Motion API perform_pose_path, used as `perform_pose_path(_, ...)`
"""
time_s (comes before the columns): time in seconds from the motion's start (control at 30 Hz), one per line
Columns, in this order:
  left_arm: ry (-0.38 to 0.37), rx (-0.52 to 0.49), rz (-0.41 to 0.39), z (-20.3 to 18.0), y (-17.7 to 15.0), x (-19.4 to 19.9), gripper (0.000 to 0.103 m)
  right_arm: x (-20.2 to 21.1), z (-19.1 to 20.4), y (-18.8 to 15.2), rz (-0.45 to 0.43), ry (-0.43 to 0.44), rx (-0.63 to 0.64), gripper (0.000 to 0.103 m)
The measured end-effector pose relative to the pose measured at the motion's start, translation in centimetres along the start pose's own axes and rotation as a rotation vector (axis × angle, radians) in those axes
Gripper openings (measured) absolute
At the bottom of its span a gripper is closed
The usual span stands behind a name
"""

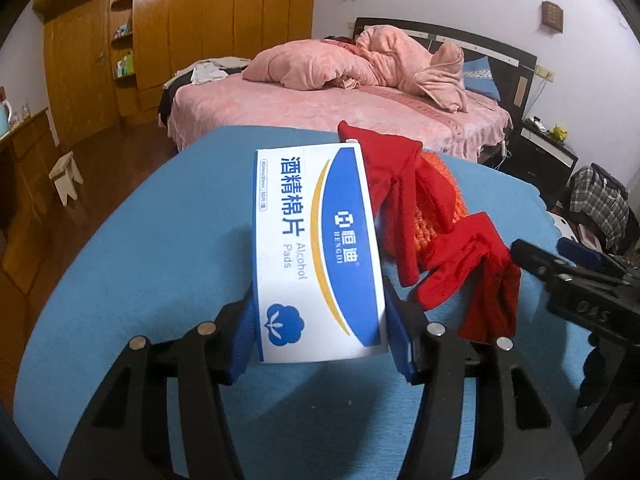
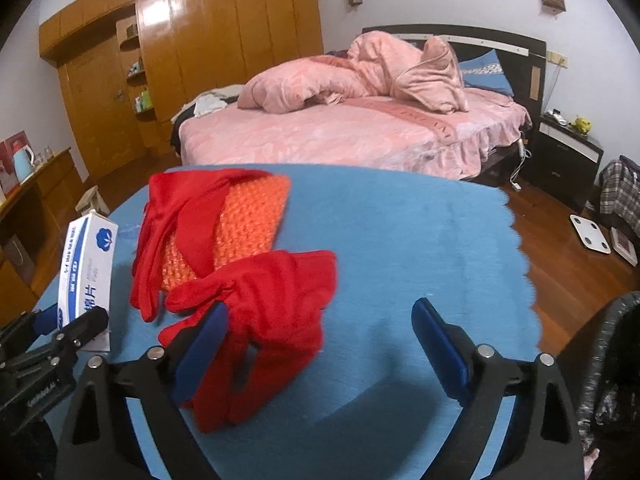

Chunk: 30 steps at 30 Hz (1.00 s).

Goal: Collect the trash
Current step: 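Grasp and lift the red glove with the right tool while the left holds the box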

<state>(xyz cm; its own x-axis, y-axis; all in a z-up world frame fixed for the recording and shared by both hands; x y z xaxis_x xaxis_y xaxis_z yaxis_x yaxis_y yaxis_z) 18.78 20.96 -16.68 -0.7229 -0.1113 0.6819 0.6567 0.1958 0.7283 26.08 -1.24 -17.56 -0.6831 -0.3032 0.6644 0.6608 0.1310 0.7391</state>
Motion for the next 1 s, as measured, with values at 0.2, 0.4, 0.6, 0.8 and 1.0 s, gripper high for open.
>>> perform_pose_path(0.2, -0.001, -0.011, 0.004, 0.0, 0.1, -0.2, 0.055, -1.6, 1.3, -0.4, 0.084, 0.046, 0.036, 0.052)
perform_pose_path(0.4, -0.003, -0.013, 0.001, 0.1, 0.0, -0.2, 0.055, -0.9, 1.5, -0.7, 0.069, 0.106, 0.033, 0.011)
perform_pose_path(0.6, 0.001, -0.019, -0.004, -0.1, -0.1, -0.3, 0.055, 2.1, 0.4, -0.7, 0.005, 0.106, -0.004, 0.01)
perform_pose_path(0.8, 0.003, -0.047, -0.012, -0.6, -0.2, 0.0, 0.055, 4.5, -1.9, 0.0, -0.032, 0.088, -0.044, 0.01)
perform_pose_path(1.0, -0.025, -0.04, -0.023, -1.5, -0.2, 1.2, 0.055, 6.1, -3.2, 0.6, -0.052, 0.085, -0.058, 0.01)
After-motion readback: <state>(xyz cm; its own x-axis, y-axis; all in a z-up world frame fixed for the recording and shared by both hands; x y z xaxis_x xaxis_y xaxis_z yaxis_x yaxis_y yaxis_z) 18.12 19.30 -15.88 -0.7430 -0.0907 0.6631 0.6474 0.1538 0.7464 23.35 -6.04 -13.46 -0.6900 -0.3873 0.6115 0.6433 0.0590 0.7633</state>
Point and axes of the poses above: each gripper's, at about its wrist camera, not at the fingertips, and x roughly against the way its jaws point, z to its left, y to its top, the point moved 2 cm from there along -x, roughly the way its jaws point, and after that the axes turned 1 degree about z, right-handed, at the moved point
